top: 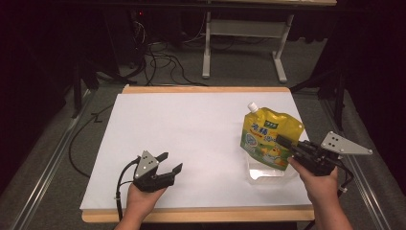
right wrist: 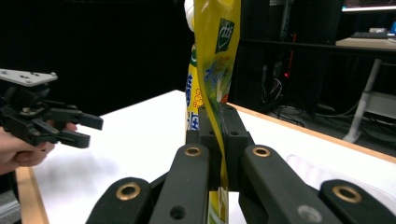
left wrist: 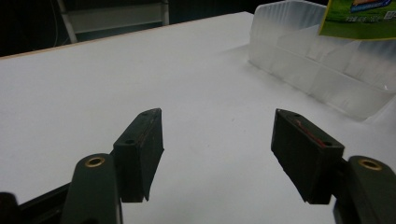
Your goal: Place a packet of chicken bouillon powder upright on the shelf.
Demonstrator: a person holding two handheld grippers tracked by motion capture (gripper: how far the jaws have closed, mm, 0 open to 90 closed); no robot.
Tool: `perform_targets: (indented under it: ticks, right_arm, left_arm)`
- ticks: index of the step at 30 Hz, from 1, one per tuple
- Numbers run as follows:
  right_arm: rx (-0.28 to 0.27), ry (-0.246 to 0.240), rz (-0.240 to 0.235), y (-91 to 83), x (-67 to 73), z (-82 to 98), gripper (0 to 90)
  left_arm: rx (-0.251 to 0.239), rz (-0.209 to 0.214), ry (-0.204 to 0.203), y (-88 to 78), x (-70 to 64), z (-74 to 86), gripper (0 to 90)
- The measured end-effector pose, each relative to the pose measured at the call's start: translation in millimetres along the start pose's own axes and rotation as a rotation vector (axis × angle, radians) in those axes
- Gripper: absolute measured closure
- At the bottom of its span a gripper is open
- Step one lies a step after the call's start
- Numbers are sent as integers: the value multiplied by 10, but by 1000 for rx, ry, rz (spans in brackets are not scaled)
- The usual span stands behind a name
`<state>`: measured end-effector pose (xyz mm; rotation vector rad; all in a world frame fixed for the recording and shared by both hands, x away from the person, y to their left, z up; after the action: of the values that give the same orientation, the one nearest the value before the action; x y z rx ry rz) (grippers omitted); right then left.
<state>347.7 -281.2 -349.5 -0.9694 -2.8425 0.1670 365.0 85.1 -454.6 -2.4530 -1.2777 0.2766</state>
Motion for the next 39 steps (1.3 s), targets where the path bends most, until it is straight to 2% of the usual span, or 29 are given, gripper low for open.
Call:
perform_targets:
  ticks: [9, 13, 20, 24, 28, 33, 39]
  right_arm:
    - [36, 27, 26, -50, -251, 25, 900]
    - [60, 11, 29, -23, -331, -1, 900]
    - [61, 17, 16, 47, -491, -33, 900]
    - [63, 24, -8, 96, -577, -6, 900]
    - [71, 41, -10, 135, -649, 25, 900]
    - [79, 42, -32, 186, -684, 51, 900]
    - [103, 38, -27, 262, -733, 100, 900]
  left_arm:
    - [-4, -9, -10, -20, 27, 1, 347]
    - [0, -6, -7, -18, 20, 6, 347]
    - [7, -7, -6, -7, 13, 19, 347]
    - [8, -11, -9, -7, 15, 24, 347]
    - [9, -14, -14, -4, 11, 27, 347]
    - [15, -14, -9, 2, 8, 34, 347]
    - [16, -16, -10, 2, 10, 37, 347]
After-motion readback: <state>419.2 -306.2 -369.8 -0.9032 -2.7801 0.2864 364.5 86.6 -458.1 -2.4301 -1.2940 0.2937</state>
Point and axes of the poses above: each handheld gripper's, and its own axes: y roughly forward along the jaws, z roughly out of its underside, x roughly to its left, the point moved 7 cm from there along y, roughly forward along the jaws, and after that the axes turned 9 degrees about -z, right-handed, at the moved point
